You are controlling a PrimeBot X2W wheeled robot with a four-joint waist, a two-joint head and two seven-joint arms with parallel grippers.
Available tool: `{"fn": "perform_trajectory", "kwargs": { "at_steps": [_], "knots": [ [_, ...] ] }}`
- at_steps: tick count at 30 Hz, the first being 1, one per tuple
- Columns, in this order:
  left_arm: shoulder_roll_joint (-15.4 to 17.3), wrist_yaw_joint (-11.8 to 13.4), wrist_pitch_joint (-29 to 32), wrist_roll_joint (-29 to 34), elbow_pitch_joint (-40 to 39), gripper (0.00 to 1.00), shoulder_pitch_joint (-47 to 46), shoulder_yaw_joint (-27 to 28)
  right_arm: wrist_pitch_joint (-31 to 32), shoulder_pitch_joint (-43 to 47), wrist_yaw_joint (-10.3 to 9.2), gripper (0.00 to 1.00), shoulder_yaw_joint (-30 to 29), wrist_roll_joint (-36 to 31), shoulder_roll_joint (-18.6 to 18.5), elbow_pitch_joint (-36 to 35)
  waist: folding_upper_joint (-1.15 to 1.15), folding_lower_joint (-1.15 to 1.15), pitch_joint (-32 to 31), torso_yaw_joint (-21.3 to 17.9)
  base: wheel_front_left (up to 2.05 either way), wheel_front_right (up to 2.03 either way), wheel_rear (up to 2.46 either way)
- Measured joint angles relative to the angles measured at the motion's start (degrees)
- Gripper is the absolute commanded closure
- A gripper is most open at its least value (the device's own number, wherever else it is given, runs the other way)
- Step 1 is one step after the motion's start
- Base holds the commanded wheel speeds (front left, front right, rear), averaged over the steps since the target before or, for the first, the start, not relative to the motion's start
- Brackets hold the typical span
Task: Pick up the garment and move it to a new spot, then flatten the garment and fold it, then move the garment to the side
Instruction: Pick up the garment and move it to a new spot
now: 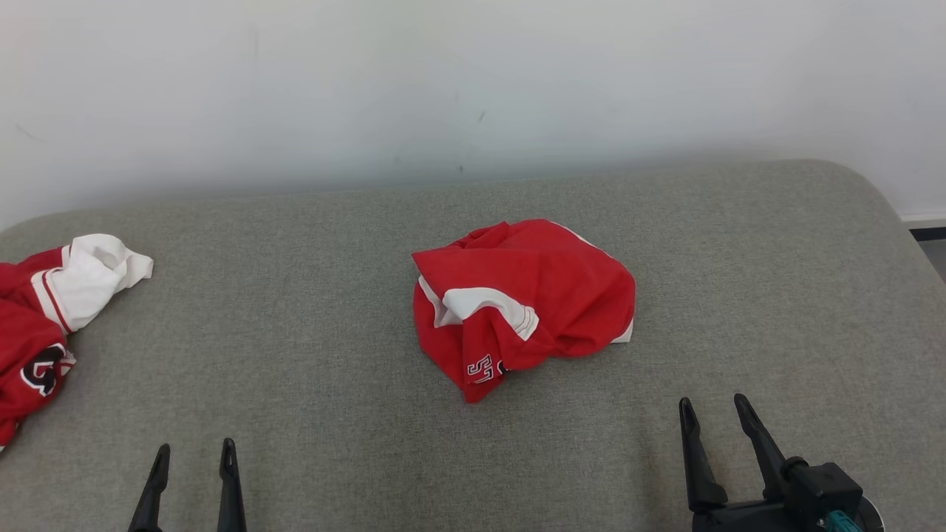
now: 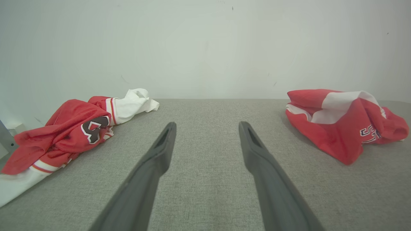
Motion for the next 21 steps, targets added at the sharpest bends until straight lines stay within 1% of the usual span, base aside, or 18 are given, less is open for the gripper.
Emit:
{"fn": "perform_trajectory", "kwargs": {
  "at_steps": [21],
  "knots": [
    [-0.10, -0.58, 0.00, 0.58, 0.81, 0.00, 0.02, -0.02, 0.00, 0.03, 0.00, 0.00, 0.00, 0.04, 0.00, 0.18, 0.00, 0.00, -0.14, 1.04, 0.00, 0.00, 0.00]
  ]
}}
